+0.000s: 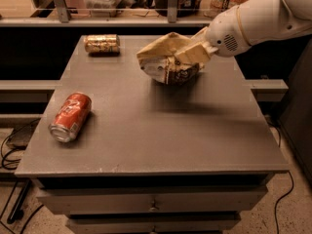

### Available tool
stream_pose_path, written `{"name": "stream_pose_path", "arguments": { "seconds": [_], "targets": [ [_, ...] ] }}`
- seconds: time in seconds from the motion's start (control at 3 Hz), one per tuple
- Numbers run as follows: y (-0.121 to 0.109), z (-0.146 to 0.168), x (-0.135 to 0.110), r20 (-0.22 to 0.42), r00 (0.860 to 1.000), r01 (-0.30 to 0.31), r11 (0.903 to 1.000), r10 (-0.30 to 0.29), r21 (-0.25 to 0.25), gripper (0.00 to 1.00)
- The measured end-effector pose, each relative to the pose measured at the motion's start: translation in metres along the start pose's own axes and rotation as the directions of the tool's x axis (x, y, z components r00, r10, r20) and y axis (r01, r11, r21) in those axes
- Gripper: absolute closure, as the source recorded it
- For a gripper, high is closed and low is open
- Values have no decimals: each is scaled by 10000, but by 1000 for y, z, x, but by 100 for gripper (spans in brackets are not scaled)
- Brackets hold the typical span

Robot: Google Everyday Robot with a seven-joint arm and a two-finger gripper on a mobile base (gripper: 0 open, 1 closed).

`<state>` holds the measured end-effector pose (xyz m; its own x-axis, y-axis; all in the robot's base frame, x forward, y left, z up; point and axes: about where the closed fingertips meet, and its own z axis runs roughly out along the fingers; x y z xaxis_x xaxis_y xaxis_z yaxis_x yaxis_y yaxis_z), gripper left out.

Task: Move brown chip bag near coke can

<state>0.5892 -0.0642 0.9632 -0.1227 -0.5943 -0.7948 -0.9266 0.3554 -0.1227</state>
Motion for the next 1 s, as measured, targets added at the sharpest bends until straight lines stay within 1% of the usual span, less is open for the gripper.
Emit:
{"name": "stream_pose_path", "arguments": {
  "seconds": [0.33,0.67,1.0],
  "targets": [
    [5,10,-3,-49,9999,97,9994,-98,-328,100],
    [32,23,-17,127,9979,651,9940,-643,-880,100],
    [69,38,-27,436,9908,1338,9776,-1284,-1627,100]
  ]
}}
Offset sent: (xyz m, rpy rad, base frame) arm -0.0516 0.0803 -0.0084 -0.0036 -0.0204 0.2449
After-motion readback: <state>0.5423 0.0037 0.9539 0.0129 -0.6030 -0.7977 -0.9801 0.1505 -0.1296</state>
